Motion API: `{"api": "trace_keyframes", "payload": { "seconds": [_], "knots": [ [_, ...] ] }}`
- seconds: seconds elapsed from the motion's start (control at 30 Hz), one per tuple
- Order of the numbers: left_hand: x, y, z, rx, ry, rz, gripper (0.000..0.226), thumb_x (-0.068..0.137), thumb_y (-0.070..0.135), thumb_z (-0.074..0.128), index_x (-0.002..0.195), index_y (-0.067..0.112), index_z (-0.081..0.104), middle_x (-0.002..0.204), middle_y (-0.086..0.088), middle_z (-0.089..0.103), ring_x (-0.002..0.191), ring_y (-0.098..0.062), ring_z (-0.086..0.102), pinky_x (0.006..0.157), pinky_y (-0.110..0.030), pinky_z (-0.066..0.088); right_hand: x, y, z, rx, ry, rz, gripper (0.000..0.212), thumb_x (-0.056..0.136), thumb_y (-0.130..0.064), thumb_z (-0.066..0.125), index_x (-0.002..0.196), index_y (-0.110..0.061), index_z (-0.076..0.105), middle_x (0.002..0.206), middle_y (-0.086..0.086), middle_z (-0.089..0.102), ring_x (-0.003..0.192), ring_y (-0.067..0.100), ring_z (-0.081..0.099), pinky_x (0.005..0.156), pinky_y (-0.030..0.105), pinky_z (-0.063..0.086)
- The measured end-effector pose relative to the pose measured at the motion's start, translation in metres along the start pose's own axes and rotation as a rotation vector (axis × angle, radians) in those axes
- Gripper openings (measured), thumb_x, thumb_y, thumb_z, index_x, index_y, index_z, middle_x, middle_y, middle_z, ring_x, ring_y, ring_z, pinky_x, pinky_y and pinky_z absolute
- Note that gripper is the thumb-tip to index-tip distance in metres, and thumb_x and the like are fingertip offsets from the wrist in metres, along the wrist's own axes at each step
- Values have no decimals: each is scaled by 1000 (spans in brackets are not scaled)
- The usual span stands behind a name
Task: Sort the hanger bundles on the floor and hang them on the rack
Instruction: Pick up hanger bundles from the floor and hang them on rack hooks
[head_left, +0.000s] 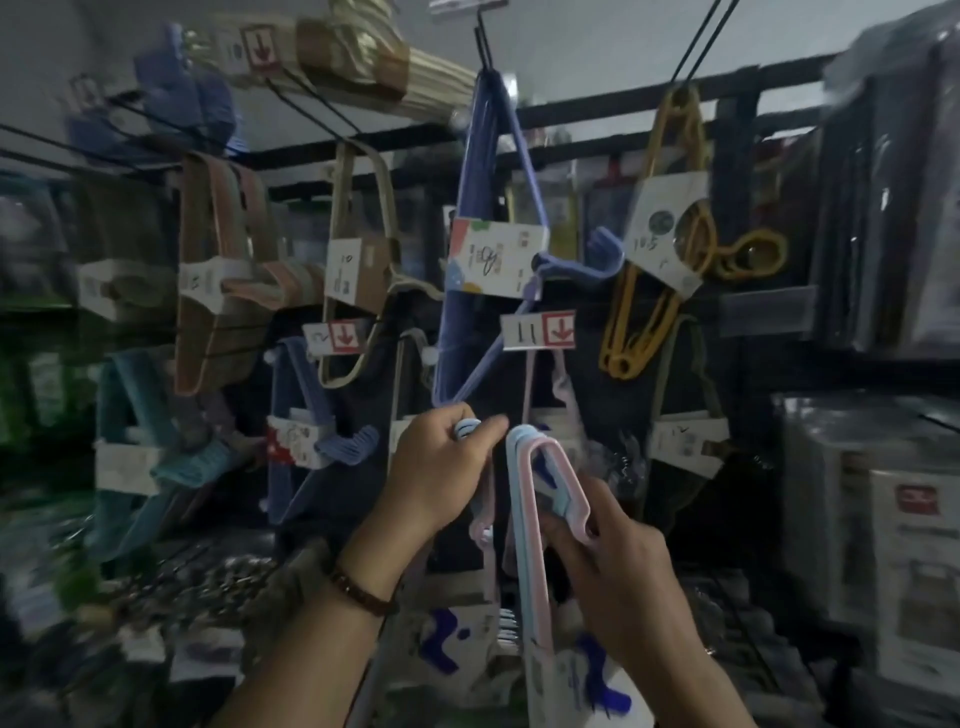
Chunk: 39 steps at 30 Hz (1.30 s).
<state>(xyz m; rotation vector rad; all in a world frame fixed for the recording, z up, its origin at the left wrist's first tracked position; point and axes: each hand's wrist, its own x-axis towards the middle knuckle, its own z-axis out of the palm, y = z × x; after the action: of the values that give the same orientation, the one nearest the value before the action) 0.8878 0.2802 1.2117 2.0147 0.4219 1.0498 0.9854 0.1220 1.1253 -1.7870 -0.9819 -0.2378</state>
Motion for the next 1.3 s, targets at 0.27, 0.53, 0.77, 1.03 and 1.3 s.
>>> {"api": "trace_keyframes", "payload": {
  "seconds": [0.27,0.53,0.77,1.03,1.3],
  "knots": [
    [50,10,-9,182,-190,2,38,99,31,60,137,37,58,127,6,64,112,-15,61,88,-36,45,25,-2,-15,-116,27,2,48,103,-53,52,146,-51,33,98,-8,73,77,12,68,68,43,61],
    [59,13,-21,159,-187,171,63,100,11,59,156,36,47,137,-4,67,123,-22,63,100,-31,52,66,-16,-14,-259,51,-55,54,101,-66,36,152,-54,24,81,-3,69,63,17,66,61,44,60],
    [73,19,-32,144,-218,276,76,101,10,48,146,70,38,62,-8,42,55,-20,33,52,-32,31,101,-19,-7,-344,81,45,37,108,-54,34,139,-34,36,87,0,68,71,23,67,65,45,59],
    [77,35,-36,205,-263,306,76,103,7,46,158,56,30,51,21,58,43,-4,33,48,-21,33,120,-22,1,-358,126,-73,23,108,-50,36,123,-33,38,71,-3,64,56,13,65,50,37,57],
    [75,42,-42,258,-285,301,74,103,10,47,158,57,29,92,2,74,41,0,42,47,-14,35,135,-15,8,-379,136,-4,29,109,-51,35,126,-29,42,76,-4,64,58,13,65,50,36,55]
  ]
}}
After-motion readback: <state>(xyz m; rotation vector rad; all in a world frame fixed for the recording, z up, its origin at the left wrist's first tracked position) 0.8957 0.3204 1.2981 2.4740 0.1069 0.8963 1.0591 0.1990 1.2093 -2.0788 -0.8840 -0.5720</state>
